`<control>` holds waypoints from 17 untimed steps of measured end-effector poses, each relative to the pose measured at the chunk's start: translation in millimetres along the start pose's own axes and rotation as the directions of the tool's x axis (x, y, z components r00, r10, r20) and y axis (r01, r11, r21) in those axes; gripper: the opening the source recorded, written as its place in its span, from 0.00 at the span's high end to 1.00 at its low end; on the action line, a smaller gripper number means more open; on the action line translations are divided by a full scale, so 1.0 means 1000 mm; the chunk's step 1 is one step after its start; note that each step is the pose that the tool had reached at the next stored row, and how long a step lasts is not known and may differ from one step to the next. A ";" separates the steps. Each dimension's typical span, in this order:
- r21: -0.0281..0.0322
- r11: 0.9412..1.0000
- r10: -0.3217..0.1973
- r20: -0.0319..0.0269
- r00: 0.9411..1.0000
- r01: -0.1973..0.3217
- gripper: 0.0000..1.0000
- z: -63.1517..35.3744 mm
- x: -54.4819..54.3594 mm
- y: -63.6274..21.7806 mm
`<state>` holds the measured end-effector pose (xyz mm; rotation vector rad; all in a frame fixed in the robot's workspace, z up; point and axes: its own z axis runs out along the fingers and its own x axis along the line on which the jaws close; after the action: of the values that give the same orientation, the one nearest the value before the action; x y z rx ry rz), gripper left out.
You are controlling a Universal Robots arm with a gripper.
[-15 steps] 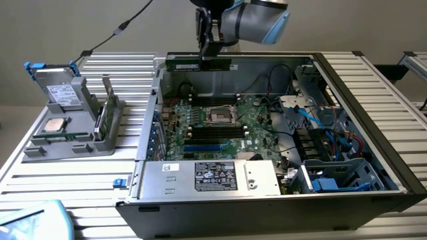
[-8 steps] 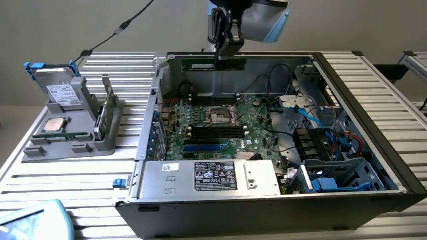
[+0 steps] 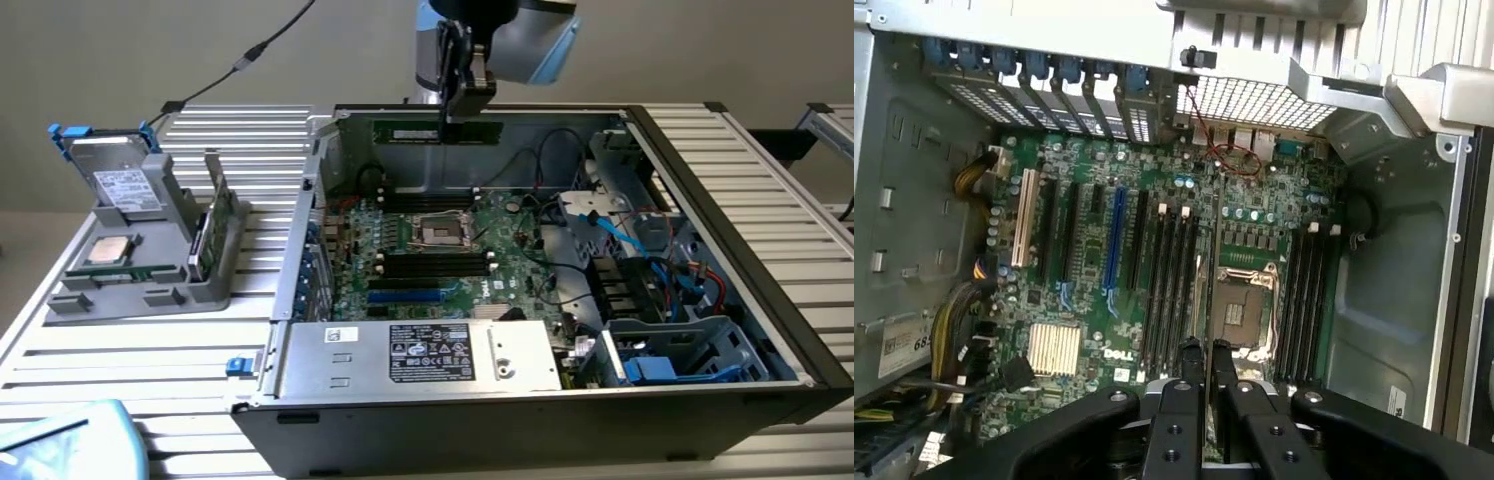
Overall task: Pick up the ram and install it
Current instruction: 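Pick up the ram and move it above insertion slot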
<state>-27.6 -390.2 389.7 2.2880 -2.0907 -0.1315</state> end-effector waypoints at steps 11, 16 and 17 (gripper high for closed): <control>0.010 1.000 0.030 0.000 1.000 -0.030 0.86 0.0101 0.001 -0.0010; 0.022 0.999 0.031 -0.014 0.999 -0.030 0.86 0.0133 0.001 -0.0013; 0.025 0.999 0.031 -0.018 0.999 -0.030 0.86 0.0138 0.001 -0.0013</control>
<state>-27.4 -391.0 375.8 2.2606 -2.1294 -0.0843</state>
